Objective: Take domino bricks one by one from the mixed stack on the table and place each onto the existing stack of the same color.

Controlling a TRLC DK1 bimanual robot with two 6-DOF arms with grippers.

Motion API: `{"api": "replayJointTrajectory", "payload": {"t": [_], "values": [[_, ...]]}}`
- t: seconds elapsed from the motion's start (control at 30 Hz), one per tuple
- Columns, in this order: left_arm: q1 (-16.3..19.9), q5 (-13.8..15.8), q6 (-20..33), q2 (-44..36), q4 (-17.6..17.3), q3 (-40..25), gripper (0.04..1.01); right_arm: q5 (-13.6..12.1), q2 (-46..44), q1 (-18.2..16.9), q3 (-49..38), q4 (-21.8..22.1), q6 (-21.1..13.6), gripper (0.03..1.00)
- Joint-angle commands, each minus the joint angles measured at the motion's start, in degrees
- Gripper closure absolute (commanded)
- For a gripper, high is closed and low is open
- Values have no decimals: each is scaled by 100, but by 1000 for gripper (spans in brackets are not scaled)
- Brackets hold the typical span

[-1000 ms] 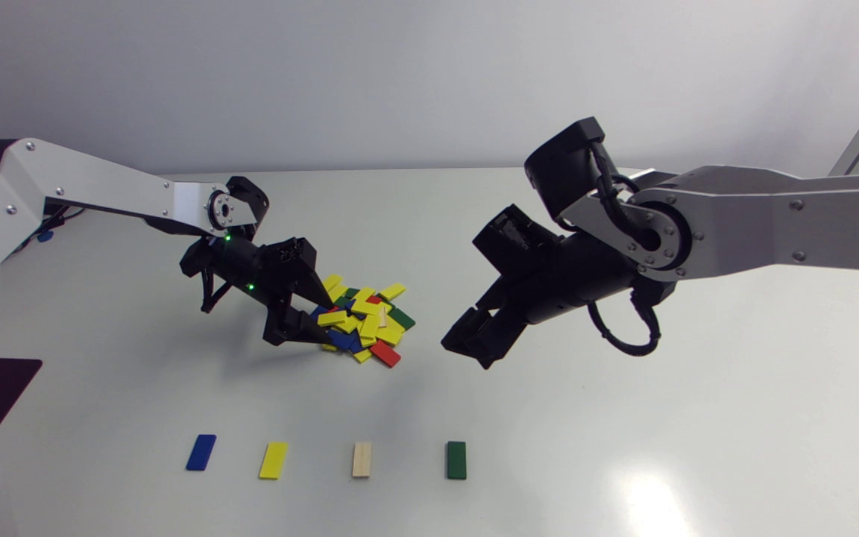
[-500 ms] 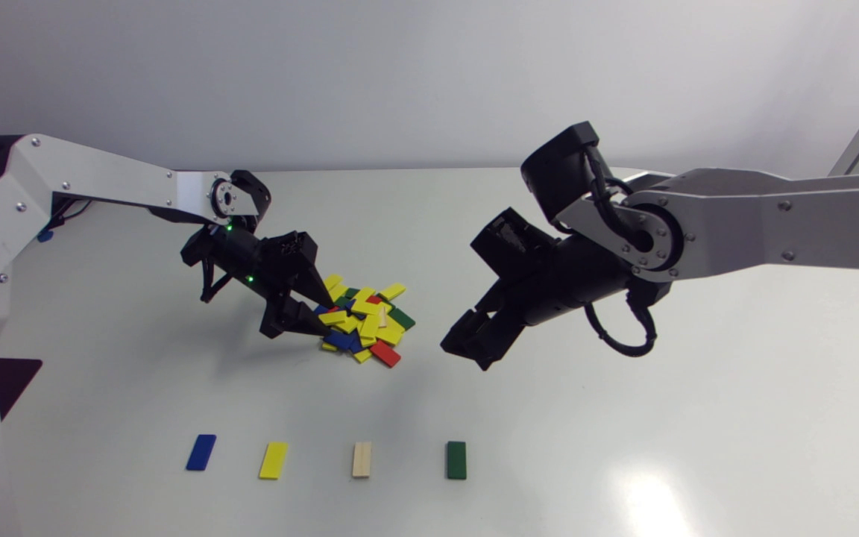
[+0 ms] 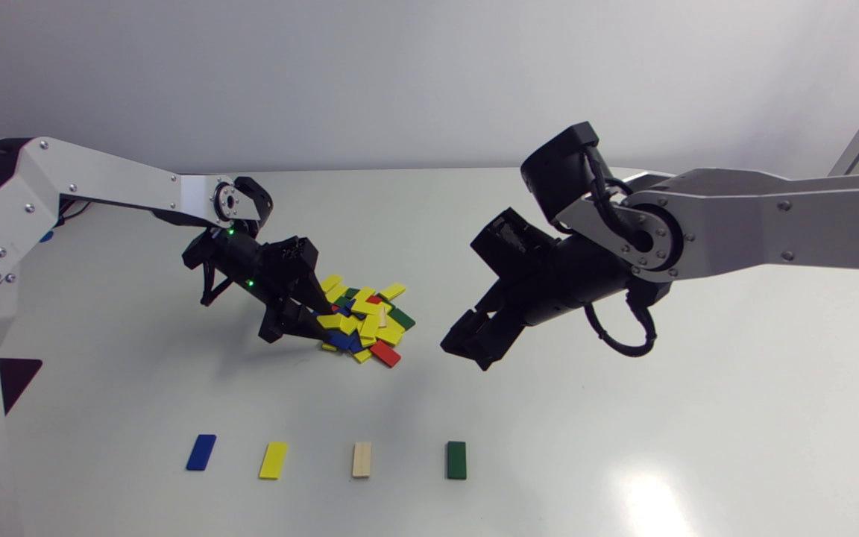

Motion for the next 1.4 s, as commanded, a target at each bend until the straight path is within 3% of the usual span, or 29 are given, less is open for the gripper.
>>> {"api": "replayJointTrajectory", "payload": {"t": [0.0, 0.37, 0.77, 1.13, 1.37], "values": [[-20, 93, 283, 171, -154, 167, 539, -33, 122, -29, 84, 35, -60, 66], [-11, 102, 301, 198, -233, 228, 569, -25, 122, -38, 75, 53, -69, 66], [473, 93, 468, -75, -321, 17, 567, -33, 139, -29, 67, 71, -95, 66], [587, 67, 266, -655, 496, -1073, 561, -33, 139, -38, 23, 97, -104, 66], [684, -21, 239, -813, 778, -1415, 561, -33, 130, -3, -4, 106, -87, 66]]}}
